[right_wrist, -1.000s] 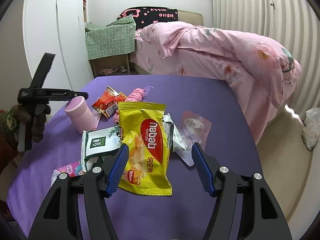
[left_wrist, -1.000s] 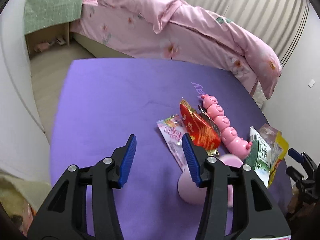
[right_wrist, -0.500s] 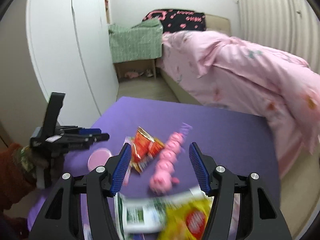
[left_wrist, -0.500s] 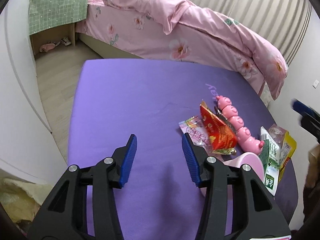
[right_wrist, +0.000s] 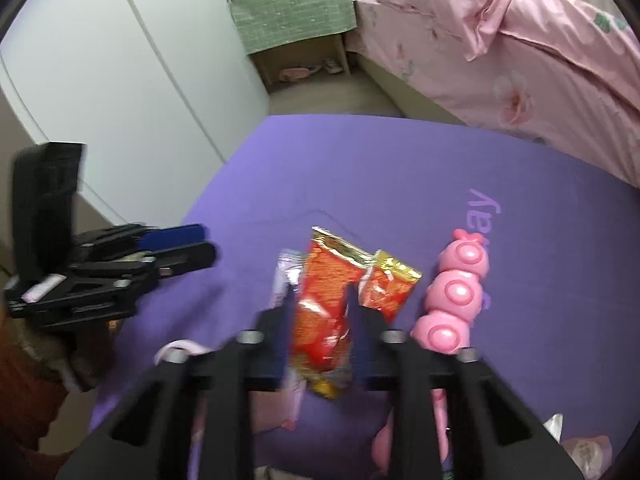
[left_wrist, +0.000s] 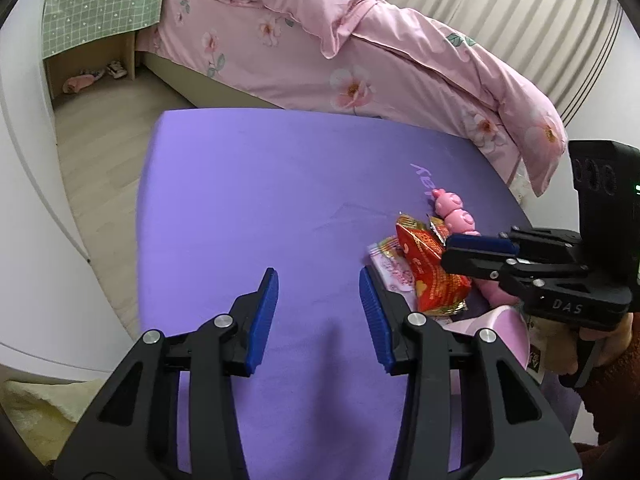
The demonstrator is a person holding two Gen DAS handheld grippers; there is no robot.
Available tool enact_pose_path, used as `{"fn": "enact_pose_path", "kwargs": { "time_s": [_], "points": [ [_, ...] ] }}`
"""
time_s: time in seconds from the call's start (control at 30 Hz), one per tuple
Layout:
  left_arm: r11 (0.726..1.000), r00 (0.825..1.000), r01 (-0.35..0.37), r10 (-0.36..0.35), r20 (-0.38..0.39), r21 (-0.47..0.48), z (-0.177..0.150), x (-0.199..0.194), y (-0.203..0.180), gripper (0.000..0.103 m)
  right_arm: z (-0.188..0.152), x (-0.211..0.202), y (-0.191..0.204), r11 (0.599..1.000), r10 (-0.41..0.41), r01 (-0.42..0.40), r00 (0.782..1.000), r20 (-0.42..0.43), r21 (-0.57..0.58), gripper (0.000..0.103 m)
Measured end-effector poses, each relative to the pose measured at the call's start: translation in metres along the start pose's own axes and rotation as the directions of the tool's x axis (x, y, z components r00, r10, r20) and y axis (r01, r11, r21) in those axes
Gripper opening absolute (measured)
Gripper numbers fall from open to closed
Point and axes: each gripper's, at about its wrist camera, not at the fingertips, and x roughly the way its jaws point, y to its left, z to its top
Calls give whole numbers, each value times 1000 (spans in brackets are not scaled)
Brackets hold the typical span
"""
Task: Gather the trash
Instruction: 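Grasp the pink stick wrapper with the left tool while the right tool reaches the red packets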
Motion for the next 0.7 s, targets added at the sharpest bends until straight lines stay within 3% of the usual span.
{"fn": "enact_pose_path", "kwargs": {
  "time_s": [0.17, 0.33, 0.47, 0.57, 0.63, 0.7],
  "points": [
    [999, 998, 54, -54, -35, 3, 12, 17, -14, 34, -4, -44, -10, 998, -55, 54, 993, 109, 15, 8],
    [998, 994, 49, -45, -103, 35, 25, 43, -34, 26, -15, -73, -33, 990, -143, 138, 979, 143, 43, 8],
    [998, 992, -8, 16, -122, 67, 29, 54, -49, 3, -25, -74, -42, 978, -207, 201, 968, 142, 57, 9],
    [999, 995, -9, 13, -100, 48, 32, 49, -50, 1, -29, -73, -47, 976, -213, 205, 966, 144, 69, 9],
    [999, 997, -31, 34, -77, 40, 36, 41, -48, 1, -30, -69, -45, 979, -201, 194, 969, 140, 64, 11],
    [998, 997, -51, 53, -50, 39, 42, 30, -44, 1, -27, -67, -39, 981, -194, 188, 970, 144, 55, 27]
  ]
}}
